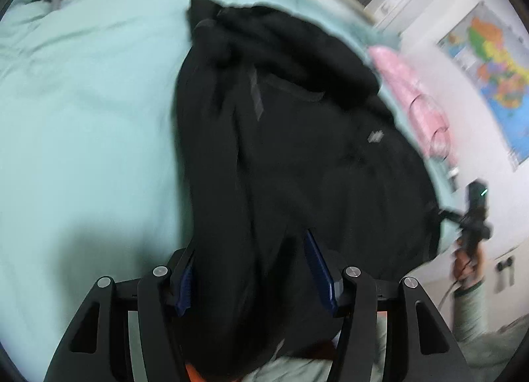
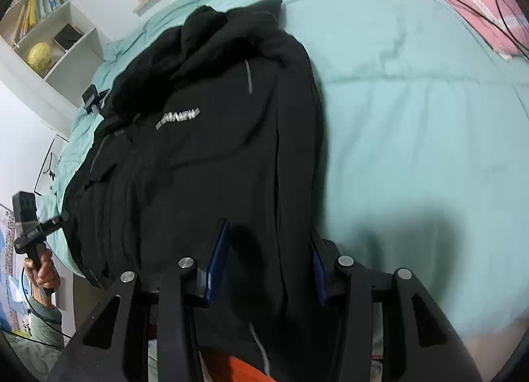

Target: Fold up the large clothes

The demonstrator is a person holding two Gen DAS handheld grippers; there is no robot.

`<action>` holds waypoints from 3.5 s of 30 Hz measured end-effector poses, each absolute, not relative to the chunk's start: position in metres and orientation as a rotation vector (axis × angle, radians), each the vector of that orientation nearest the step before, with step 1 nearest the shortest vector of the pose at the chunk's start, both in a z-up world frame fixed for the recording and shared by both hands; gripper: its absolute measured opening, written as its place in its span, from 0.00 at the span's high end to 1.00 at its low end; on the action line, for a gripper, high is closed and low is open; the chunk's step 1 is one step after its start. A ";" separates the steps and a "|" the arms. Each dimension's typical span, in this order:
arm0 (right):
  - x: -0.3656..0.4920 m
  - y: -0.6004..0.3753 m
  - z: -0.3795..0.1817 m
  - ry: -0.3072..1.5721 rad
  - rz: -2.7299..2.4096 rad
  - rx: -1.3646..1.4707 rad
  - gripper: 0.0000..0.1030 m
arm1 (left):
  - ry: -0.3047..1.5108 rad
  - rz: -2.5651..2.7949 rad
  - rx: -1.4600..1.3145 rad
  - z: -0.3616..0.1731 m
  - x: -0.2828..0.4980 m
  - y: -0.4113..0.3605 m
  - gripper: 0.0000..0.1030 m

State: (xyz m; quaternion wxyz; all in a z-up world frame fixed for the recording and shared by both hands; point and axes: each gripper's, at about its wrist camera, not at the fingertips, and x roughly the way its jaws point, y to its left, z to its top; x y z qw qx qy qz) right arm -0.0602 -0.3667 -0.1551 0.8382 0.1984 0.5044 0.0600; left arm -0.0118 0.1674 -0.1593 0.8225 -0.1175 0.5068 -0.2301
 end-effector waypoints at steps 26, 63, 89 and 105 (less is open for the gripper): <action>-0.087 -0.318 -0.170 1.177 0.309 0.379 0.47 | 1.064 -0.548 -0.487 -0.184 -0.055 0.154 0.79; 0.155 -0.369 0.011 0.680 0.118 0.429 0.83 | 0.623 -0.432 -0.611 -0.020 0.221 0.164 0.84; 0.245 -0.393 -0.068 0.748 0.059 0.522 0.50 | 0.589 -0.808 -0.775 -0.045 0.285 0.210 0.36; 0.348 -0.235 -0.100 0.935 0.124 0.194 0.29 | 0.928 -0.358 -0.260 -0.085 0.372 0.020 0.27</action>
